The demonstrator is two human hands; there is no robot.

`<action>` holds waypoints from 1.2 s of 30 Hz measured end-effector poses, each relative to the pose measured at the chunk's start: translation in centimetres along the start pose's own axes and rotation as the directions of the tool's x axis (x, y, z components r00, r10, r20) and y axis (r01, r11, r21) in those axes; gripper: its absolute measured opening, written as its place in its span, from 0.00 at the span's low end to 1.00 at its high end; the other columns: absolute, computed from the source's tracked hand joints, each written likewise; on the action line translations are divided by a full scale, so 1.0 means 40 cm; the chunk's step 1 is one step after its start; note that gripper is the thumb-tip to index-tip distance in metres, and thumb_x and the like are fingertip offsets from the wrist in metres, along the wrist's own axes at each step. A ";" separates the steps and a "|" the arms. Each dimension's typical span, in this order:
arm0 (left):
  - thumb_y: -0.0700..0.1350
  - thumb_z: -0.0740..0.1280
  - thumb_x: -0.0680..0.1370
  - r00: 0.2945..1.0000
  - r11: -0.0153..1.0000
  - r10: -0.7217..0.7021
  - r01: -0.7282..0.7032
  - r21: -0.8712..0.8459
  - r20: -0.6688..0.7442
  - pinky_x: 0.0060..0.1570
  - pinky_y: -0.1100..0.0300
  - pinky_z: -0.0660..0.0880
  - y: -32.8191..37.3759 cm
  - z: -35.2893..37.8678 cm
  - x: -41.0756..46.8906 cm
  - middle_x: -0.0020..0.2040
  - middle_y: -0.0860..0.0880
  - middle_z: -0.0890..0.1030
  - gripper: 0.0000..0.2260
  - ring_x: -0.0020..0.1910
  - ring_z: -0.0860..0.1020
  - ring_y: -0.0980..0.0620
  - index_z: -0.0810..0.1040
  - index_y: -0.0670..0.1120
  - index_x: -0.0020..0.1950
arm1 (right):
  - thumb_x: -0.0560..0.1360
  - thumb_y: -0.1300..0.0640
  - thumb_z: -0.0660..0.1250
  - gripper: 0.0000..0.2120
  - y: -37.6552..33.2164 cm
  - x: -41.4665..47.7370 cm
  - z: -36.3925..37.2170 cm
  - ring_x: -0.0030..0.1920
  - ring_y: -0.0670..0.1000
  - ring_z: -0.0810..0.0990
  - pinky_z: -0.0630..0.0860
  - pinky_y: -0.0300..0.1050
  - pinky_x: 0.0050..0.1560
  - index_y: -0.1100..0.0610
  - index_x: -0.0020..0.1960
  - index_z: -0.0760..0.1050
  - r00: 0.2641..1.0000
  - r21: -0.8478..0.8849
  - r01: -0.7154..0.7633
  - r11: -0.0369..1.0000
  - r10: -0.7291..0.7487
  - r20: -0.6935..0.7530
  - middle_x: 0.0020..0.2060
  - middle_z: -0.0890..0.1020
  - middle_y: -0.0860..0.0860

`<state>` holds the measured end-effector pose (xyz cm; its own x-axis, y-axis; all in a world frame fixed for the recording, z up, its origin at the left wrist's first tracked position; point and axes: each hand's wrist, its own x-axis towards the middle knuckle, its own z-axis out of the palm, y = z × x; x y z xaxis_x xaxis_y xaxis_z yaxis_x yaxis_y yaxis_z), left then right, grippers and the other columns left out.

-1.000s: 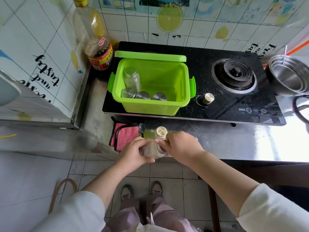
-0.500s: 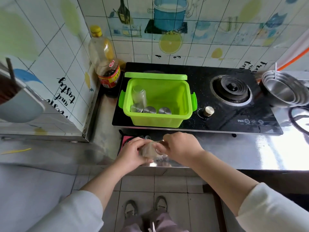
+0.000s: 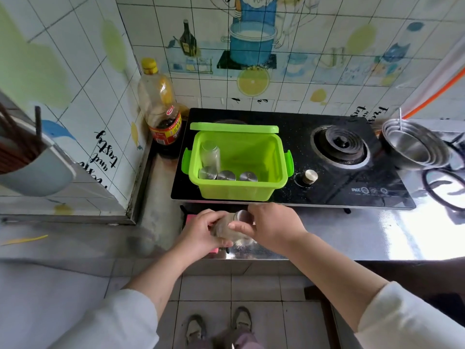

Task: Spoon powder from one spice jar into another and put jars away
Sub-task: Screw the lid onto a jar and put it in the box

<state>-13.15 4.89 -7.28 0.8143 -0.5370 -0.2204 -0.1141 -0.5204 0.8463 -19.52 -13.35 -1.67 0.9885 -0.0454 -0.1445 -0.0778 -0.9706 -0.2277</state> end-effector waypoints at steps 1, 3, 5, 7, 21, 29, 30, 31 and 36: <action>0.41 0.82 0.61 1.000 1.000 -0.009 0.009 -0.006 0.000 0.41 0.74 0.72 -0.005 -0.001 0.001 0.50 0.53 0.77 0.27 0.47 0.76 0.61 0.78 0.56 0.55 | 0.62 0.20 0.44 0.41 0.005 -0.006 0.000 0.42 0.53 0.80 0.76 0.46 0.37 0.49 0.56 0.71 1.000 0.042 0.015 0.999 -0.015 0.001 0.42 0.80 0.47; 0.42 0.82 0.61 1.000 1.000 -0.012 0.012 0.001 -0.010 0.43 0.71 0.73 -0.017 -0.004 0.004 0.50 0.53 0.77 0.27 0.47 0.76 0.62 0.79 0.53 0.56 | 0.67 0.24 0.55 0.37 0.011 -0.011 0.000 0.49 0.51 0.79 0.78 0.47 0.43 0.43 0.70 0.61 0.994 0.166 0.089 0.982 -0.099 0.049 0.55 0.78 0.47; 0.42 0.82 0.60 1.000 1.000 -0.012 0.012 0.008 -0.020 0.49 0.64 0.75 -0.019 -0.005 0.006 0.50 0.55 0.78 0.27 0.47 0.76 0.63 0.79 0.57 0.55 | 0.72 0.37 0.65 0.32 0.014 -0.012 0.011 0.51 0.50 0.79 0.78 0.47 0.45 0.40 0.72 0.59 0.974 0.217 0.194 0.957 -0.215 0.076 0.60 0.74 0.46; 0.41 0.83 0.59 1.000 1.000 -0.010 0.010 -0.004 -0.015 0.49 0.63 0.76 -0.019 0.000 0.007 0.50 0.55 0.78 0.27 0.48 0.76 0.63 0.80 0.56 0.55 | 0.73 0.46 0.68 0.27 0.014 -0.007 0.024 0.54 0.51 0.78 0.78 0.49 0.49 0.41 0.70 0.64 0.979 0.230 0.184 0.956 -0.200 0.047 0.61 0.75 0.47; 0.43 0.82 0.61 0.994 0.997 0.071 -0.068 0.037 -0.087 0.55 0.60 0.74 -0.031 0.045 -0.014 0.51 0.56 0.77 0.30 0.53 0.76 0.55 0.79 0.48 0.62 | 0.72 0.44 0.68 0.18 -0.006 -0.028 0.083 0.44 0.55 0.79 0.76 0.49 0.41 0.52 0.56 0.69 0.997 0.371 -0.048 0.927 0.065 -0.034 0.43 0.81 0.50; 0.44 0.81 0.63 0.975 0.991 0.135 -0.135 0.015 -0.176 0.47 0.71 0.72 -0.013 0.069 -0.006 0.49 0.59 0.74 0.29 0.50 0.73 0.69 0.79 0.44 0.62 | 0.72 0.34 0.64 0.23 -0.017 -0.007 0.062 0.36 0.50 0.76 0.74 0.46 0.35 0.55 0.45 0.69 0.964 0.403 -0.196 0.894 0.251 -0.089 0.35 0.77 0.46; 0.44 0.81 0.63 0.976 0.990 0.139 -0.136 0.027 -0.167 0.47 0.75 0.70 -0.012 0.070 -0.004 0.49 0.59 0.74 0.28 0.50 0.73 0.68 0.79 0.45 0.62 | 0.71 0.32 0.61 0.25 -0.010 -0.005 0.065 0.36 0.51 0.76 0.74 0.47 0.34 0.55 0.44 0.69 0.962 0.366 -0.216 0.905 0.261 -0.076 0.34 0.77 0.47; 0.44 0.81 0.63 0.979 0.991 0.135 -0.131 0.036 -0.151 0.48 0.77 0.68 -0.014 0.070 -0.003 0.49 0.58 0.75 0.28 0.51 0.74 0.66 0.79 0.46 0.62 | 0.71 0.29 0.59 0.27 -0.004 -0.004 0.065 0.37 0.52 0.77 0.74 0.47 0.34 0.55 0.43 0.68 0.962 0.313 -0.240 0.919 0.267 -0.047 0.35 0.77 0.48; 0.45 0.81 0.63 0.991 0.996 0.089 -0.088 0.016 -0.099 0.51 0.69 0.73 -0.029 0.060 0.004 0.52 0.56 0.76 0.29 0.52 0.75 0.61 0.79 0.49 0.63 | 0.58 0.19 0.49 0.43 0.020 -0.012 0.050 0.46 0.54 0.80 0.77 0.48 0.41 0.50 0.58 0.68 0.983 0.171 -0.170 0.970 0.156 0.095 0.48 0.80 0.48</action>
<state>-14.23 3.81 -9.45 0.8535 -0.5124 -0.0949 -0.1941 -0.4816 0.8547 -20.32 -13.63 -3.70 0.9474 -0.1732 -0.2693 -0.2661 -0.8937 -0.3613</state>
